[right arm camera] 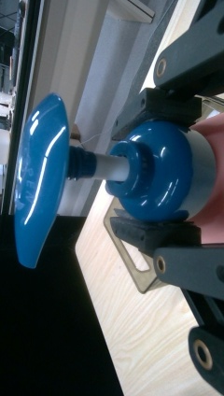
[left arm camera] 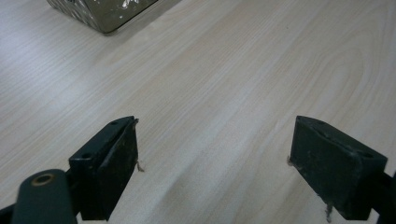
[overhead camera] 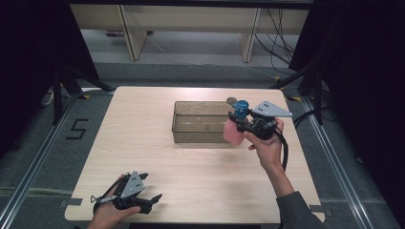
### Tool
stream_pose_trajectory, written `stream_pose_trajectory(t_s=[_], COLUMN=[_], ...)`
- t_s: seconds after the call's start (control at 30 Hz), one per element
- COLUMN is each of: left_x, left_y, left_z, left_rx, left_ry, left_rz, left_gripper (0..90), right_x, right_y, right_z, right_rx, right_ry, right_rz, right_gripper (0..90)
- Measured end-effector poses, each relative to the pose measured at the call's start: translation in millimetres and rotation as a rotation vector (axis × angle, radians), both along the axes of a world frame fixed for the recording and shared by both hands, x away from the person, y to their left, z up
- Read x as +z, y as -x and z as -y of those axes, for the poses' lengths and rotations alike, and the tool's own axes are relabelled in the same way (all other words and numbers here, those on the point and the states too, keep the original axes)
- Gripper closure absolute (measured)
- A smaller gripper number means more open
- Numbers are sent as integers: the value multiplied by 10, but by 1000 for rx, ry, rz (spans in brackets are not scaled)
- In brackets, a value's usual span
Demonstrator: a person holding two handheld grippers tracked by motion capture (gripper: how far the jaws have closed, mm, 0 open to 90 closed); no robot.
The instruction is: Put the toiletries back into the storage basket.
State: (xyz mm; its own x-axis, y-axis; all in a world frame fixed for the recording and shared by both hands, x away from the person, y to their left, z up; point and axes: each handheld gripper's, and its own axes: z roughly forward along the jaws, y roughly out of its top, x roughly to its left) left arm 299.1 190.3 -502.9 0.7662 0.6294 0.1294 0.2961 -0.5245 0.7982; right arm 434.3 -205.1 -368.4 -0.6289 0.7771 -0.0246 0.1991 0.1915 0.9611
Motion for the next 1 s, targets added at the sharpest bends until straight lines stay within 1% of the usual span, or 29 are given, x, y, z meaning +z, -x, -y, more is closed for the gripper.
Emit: stream_pose_trajectory(t_s=[0.03,0.07,0.1,0.13,0.17,0.2,0.23,0.27,0.3,0.33,0.37,0.4,0.43,0.47,0.5,0.53,0.57,0.6,0.63,0.67,0.7,0.73,0.77,0.8,0.83,0.9,0.93,0.97,1.0], left_x=[0,8,6,8,8,1,1,14,14,14,14,14,13,9,1,6,6,0,0,13,13,14,14,14,15,15,13,14,13], left_y=[0,-5,0,0,0,-1,-1,-6,-6,-2,-2,-6,-7,-6,-1,-3,-3,-1,-1,-5,-5,-4,-4,-3,-3,0,-3,-7,-6], left_z=[0,-2,3,-4,-4,1,1,-13,-13,-14,-14,-14,-13,-11,1,-6,-6,3,3,-13,-13,-14,-14,-13,-12,-11,-12,-12,-12], left_rx=[0,-9,-8,-6,-6,-1,-1,-8,-8,-10,-10,-9,-10,-7,-2,-9,-9,-2,-2,-9,-9,-10,-10,-10,-11,-11,-11,-11,-11], left_ry=[0,-9,-2,-16,-16,-1,-1,-19,-19,-15,-15,-17,-17,-16,-2,-18,-18,1,1,-16,-16,-15,-15,-14,-15,-15,-14,-16,-16], left_rz=[0,0,-1,2,2,1,1,-5,-5,-5,-5,-3,-4,-5,0,-4,-4,-2,-2,-6,-6,-5,-5,-4,-5,-5,-6,-5,-6], left_gripper=[149,149,149,148,148,148,149,149,148,148,148,148,148,148,148,148,148,149,149,149,148,148,149,149,148,149,149,148,149], right_x=[0,21,31,41,50,56,62,64,64,73,73,74,75,67,63,51,51,34,34,16,8,-1,-1,-9,-17,-49,-56,-62,-71], right_y=[0,-42,-71,-84,-105,-141,-163,-179,-179,-237,-237,-298,-333,-369,-390,-424,-424,-467,-467,-495,-524,-547,-547,-550,-574,-596,-606,-619,-628], right_z=[0,-11,-10,-19,-21,-19,-24,-29,-29,-26,-26,-32,-28,-31,-28,-29,-29,-27,-27,-38,-36,-37,-37,-46,-42,-81,-84,-87,-96], right_rx=[0,1,4,-16,-12,-5,-10,-14,-14,-12,-12,-12,-7,-4,-12,-1,-1,-2,-2,-20,-7,-13,-13,-15,-15,-26,-25,-16,-24], right_ry=[0,-4,7,9,12,17,17,9,9,9,9,3,7,3,6,0,0,-11,-11,-15,-8,-4,-4,-16,-4,-21,-13,-11,-19], right_rz=[0,-3,5,0,-8,4,8,0,0,-2,-2,1,-1,5,0,-2,-2,-2,-2,-9,-8,5,5,-19,-3,-25,-20,-26,-28], right_gripper=[534,534,534,534,534,534,534,534,534,534,534,534,534,534,534,534,534,534,534,534,534,534,534,534,534,534,534,534,534])
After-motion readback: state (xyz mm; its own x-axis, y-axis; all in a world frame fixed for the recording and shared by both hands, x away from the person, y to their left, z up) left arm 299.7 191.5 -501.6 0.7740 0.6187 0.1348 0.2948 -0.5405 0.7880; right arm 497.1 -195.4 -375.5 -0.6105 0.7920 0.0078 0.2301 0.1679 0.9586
